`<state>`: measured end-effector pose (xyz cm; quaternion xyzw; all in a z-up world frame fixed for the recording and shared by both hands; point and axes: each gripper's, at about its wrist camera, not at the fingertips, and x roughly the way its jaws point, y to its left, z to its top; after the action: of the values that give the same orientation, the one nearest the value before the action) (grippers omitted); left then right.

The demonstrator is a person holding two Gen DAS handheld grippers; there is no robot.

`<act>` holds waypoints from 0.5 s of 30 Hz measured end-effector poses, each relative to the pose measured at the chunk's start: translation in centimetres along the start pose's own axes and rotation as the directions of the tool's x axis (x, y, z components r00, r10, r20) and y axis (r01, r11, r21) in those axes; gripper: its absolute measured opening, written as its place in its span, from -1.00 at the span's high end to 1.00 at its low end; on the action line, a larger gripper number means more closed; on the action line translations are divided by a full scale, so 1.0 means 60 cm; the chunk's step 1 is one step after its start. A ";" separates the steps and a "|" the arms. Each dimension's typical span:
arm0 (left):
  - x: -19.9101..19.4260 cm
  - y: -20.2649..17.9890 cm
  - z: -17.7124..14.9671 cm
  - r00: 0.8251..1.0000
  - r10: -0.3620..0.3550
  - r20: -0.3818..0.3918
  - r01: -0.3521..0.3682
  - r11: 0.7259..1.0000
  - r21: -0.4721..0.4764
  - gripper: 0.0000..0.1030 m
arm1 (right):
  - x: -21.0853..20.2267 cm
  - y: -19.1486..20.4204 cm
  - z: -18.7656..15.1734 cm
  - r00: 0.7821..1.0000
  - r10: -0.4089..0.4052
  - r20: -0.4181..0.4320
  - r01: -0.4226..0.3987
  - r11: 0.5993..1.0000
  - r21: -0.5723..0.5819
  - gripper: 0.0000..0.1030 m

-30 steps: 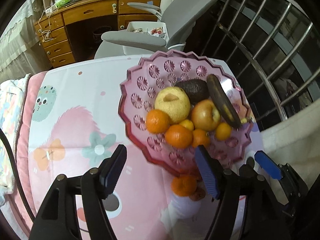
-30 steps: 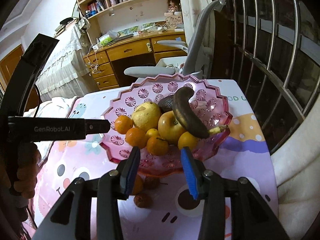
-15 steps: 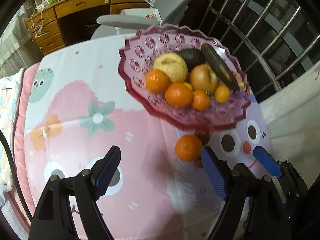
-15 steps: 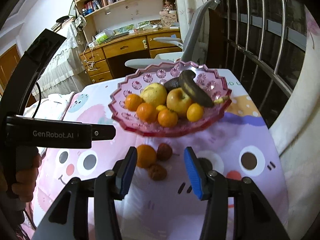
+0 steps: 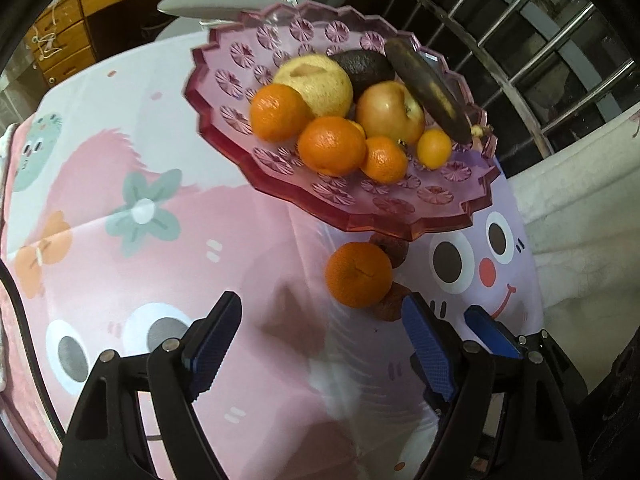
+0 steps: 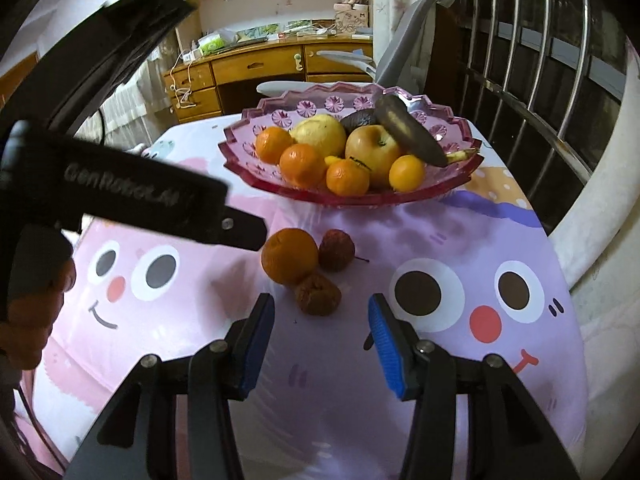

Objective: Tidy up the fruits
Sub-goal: 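Withdraw both grippers toward the remaining tangerine and brown lychees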

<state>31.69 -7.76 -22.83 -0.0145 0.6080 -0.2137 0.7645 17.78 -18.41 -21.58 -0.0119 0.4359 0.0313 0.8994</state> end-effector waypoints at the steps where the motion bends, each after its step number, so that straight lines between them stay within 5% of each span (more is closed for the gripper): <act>1: 0.005 -0.002 0.002 1.000 0.000 -0.006 0.000 1.000 0.005 -0.58 | 0.004 0.001 -0.002 1.000 0.001 0.003 -0.001 1.000 -0.007 0.04; 10: 0.057 -0.020 0.016 0.998 -0.008 -0.067 0.009 1.000 0.013 -0.57 | 0.040 0.000 -0.016 1.000 -0.005 -0.014 0.004 0.997 -0.077 0.04; 15: 0.073 -0.031 0.028 0.996 -0.014 -0.084 0.014 1.000 0.002 -0.41 | 0.055 -0.006 -0.014 0.999 0.031 -0.026 -0.033 0.996 -0.083 0.05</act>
<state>33.41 -11.33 -25.94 -0.0090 0.6392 -0.2203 0.7368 19.22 -18.66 -24.69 -0.0430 0.4453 0.0637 0.8921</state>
